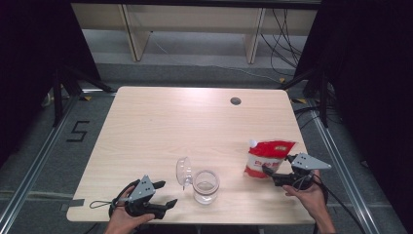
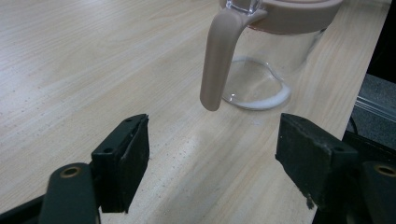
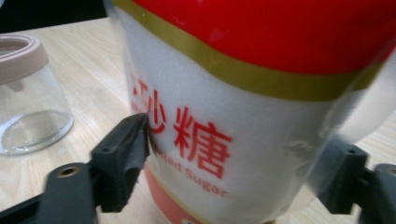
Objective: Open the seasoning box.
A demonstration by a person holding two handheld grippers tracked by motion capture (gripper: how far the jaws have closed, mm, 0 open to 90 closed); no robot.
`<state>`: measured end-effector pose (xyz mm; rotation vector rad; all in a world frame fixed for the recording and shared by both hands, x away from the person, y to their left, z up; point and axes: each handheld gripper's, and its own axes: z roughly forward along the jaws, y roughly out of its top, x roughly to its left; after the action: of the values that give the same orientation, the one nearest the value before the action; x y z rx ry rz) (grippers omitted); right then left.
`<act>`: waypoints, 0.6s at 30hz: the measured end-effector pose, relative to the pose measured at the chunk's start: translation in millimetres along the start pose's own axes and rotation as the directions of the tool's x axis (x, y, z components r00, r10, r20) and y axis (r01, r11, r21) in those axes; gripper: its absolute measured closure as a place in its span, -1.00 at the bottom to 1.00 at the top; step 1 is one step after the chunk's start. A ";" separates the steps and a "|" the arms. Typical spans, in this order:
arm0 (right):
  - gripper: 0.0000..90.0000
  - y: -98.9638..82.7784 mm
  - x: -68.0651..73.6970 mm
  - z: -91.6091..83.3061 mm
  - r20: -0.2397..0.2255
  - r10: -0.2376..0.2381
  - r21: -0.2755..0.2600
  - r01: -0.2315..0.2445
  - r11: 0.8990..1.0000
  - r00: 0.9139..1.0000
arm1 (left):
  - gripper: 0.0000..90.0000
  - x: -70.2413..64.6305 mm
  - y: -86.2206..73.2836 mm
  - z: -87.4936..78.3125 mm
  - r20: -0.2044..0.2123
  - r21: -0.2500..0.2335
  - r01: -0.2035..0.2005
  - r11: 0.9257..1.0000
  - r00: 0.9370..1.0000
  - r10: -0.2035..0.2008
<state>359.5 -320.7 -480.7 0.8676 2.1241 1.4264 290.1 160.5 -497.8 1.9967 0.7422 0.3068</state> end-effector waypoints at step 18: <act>-0.09 7.7 48.1 -0.8 0.237 0.136 0.020 -0.145 0.989 0.962 | -0.42 -1.2 0.1 1.1 0.007 -0.001 -0.004 1.000 1.000 0.004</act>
<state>327.0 -285.2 -473.8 1.1615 1.9494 1.2818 289.8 158.9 -498.2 1.9974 0.7338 0.3021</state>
